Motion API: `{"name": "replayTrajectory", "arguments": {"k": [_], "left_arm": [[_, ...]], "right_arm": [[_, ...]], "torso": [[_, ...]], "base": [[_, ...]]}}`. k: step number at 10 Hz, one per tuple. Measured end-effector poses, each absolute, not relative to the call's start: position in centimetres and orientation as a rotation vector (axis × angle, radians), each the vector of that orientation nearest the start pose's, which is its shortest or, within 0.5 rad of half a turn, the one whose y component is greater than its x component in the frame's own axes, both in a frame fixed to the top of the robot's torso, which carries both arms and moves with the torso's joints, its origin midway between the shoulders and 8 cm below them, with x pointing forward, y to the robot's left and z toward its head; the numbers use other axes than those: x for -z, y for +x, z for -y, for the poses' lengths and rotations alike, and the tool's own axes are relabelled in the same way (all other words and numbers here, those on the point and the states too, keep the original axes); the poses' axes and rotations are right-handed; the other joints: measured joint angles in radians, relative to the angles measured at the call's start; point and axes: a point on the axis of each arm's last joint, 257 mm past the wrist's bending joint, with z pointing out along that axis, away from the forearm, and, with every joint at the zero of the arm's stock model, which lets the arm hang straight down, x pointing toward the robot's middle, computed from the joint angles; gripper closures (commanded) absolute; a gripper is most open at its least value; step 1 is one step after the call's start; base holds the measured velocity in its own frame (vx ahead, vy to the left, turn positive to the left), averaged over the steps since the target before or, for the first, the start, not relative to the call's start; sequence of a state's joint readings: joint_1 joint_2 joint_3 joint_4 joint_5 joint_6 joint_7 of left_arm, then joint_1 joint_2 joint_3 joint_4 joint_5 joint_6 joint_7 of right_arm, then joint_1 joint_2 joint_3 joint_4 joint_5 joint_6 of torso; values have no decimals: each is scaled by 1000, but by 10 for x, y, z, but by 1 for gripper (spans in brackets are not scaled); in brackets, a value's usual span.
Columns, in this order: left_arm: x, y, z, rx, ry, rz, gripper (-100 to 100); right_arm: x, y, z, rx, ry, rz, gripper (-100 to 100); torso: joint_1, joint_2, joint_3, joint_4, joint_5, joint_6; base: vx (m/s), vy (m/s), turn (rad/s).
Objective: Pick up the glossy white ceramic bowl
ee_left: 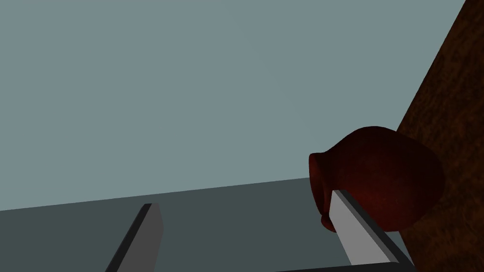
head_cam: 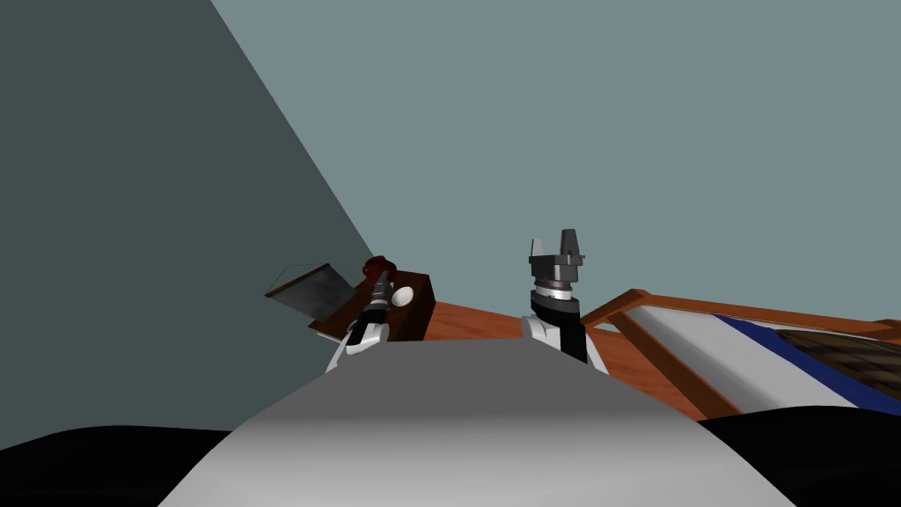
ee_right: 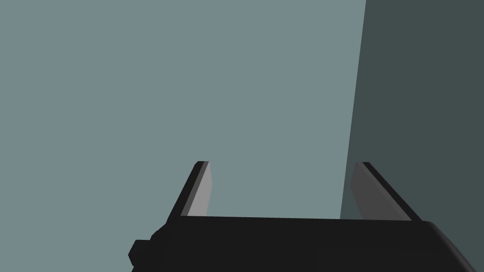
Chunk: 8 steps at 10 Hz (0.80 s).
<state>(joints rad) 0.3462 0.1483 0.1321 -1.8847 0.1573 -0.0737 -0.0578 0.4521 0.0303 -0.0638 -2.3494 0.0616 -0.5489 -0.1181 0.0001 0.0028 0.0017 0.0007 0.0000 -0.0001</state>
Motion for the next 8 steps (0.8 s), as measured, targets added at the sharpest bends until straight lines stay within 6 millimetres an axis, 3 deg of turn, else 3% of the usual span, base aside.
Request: {"name": "replayTrajectory", "arguments": {"k": [8], "left_arm": [[268, 451, -380, 926, -1369, -1192, -100]], "right_arm": [[-78, 319, 283, -1359, 540, -486, 0]], "torso": [[1, -2, -1, 0, 0, 0]], "base": [[-21, 3, -5]]}}
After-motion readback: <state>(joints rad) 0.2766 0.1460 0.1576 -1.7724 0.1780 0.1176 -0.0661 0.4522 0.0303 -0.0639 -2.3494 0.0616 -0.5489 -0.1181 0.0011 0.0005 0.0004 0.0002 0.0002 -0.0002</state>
